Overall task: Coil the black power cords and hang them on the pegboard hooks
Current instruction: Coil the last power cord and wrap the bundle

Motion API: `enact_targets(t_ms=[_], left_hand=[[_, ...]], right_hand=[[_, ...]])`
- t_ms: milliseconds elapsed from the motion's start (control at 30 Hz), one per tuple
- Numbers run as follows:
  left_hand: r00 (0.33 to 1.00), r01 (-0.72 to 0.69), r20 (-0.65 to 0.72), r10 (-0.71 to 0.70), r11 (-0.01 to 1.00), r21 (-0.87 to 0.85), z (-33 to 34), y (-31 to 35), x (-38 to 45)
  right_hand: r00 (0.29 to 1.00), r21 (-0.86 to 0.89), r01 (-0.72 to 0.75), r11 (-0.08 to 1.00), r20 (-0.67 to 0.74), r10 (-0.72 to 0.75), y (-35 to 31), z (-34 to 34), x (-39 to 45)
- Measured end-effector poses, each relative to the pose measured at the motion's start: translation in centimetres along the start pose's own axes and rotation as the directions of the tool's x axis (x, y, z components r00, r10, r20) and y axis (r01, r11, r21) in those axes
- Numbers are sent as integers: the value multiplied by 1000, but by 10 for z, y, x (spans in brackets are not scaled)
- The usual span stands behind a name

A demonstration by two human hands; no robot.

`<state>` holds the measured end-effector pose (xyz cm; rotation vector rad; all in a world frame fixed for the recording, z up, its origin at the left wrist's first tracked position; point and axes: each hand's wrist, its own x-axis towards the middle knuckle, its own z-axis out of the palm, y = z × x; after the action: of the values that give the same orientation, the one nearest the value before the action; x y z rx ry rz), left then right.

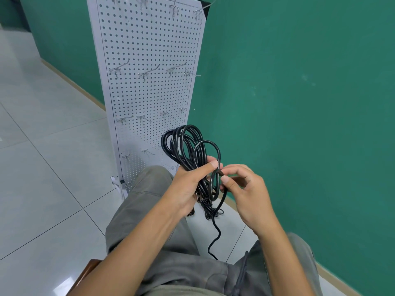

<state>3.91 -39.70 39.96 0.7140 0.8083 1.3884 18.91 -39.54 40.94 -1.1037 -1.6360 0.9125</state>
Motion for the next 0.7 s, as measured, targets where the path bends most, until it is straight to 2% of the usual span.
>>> enact_targets(t_ms=[100,167,300,400,467,567,633,700], left_hand=[[999,-19,40,17,998,52,-5,5,1],[999,-49,30,45,986,160,-9,8,4],[970,-132,-140,198,915,380,-25,17,14],[901,-193,-268,340,869,455,-42,30,19],[845,-246,-342,410,867,433,-54,37,21],[780,-280,-461,424,895,348,-70,46,23],[771,-281,-514,377,925,256,-74,51,24],[797,-283,-515,317,948,146,-72,53,24]], right_hand=[[1000,-61,-13,998,12,14,-4,1,-1],[999,-87,-29,996,15,30,-5,-1,0],[994,-184,-83,979,-81,69,3,-11,4],[998,-307,-54,950,17,62,2,-14,4],[990,-300,-42,953,117,80,-2,-10,1],[960,-304,-96,948,225,170,-5,0,-1],[923,-349,-134,928,296,245,-4,9,-3],[906,-418,-140,898,311,286,0,18,-4]])
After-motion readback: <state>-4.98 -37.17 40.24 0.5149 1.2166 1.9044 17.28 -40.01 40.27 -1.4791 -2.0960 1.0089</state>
